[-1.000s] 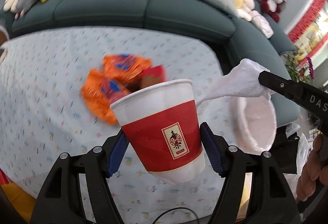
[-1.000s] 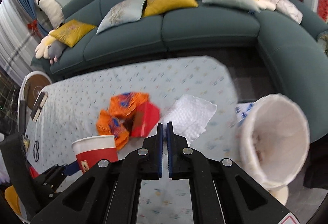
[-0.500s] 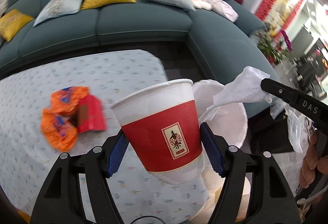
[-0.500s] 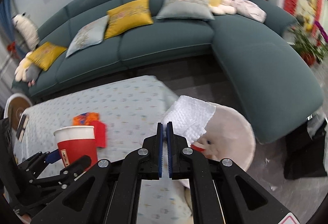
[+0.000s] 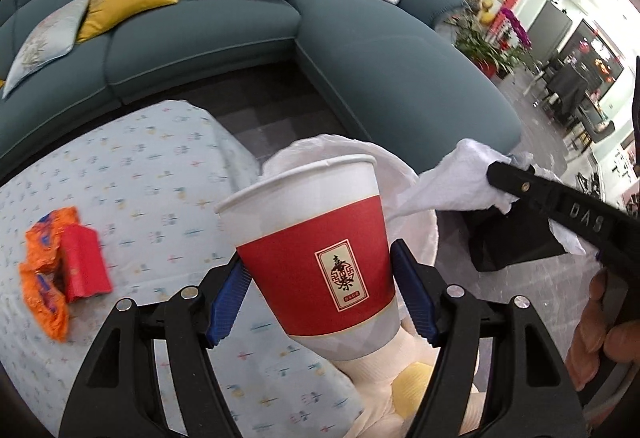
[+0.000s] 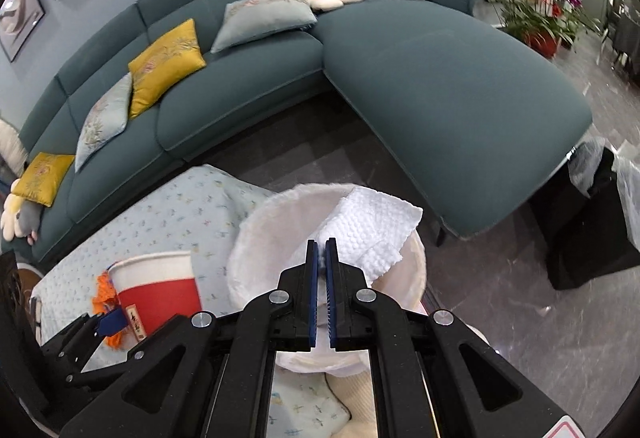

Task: Collect trash
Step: 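Carry the cup and tissue over the bin and open both grippers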

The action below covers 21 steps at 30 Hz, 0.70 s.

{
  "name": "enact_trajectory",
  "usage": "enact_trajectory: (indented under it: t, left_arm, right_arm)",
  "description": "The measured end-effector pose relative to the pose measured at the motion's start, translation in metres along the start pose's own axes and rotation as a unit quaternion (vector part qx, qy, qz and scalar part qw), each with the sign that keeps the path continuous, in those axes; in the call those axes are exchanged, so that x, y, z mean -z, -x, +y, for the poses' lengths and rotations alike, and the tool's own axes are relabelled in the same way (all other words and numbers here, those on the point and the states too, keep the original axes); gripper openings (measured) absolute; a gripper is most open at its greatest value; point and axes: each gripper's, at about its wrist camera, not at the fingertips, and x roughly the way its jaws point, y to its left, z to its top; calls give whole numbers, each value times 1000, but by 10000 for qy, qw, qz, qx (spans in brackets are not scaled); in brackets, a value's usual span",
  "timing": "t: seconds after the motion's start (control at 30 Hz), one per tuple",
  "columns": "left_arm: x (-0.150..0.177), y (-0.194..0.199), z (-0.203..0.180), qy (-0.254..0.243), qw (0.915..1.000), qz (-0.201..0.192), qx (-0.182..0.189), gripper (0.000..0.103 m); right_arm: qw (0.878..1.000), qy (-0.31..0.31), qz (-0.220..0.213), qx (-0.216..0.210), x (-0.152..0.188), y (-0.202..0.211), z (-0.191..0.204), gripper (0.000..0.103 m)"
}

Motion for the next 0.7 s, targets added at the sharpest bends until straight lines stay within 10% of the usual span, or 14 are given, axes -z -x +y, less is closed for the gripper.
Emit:
enact_trajectory:
  t: [0.3,0.7]
  left_arm:
    - [-4,-26,-14,21,9999,166,-36,73]
    - [2,-14,7,207,9995,59,-221,73]
  right_arm:
    - [9998,-173,-94,69,-2,-2,-7,28]
    - [9999,-19,-138,40,-2,2,7,33]
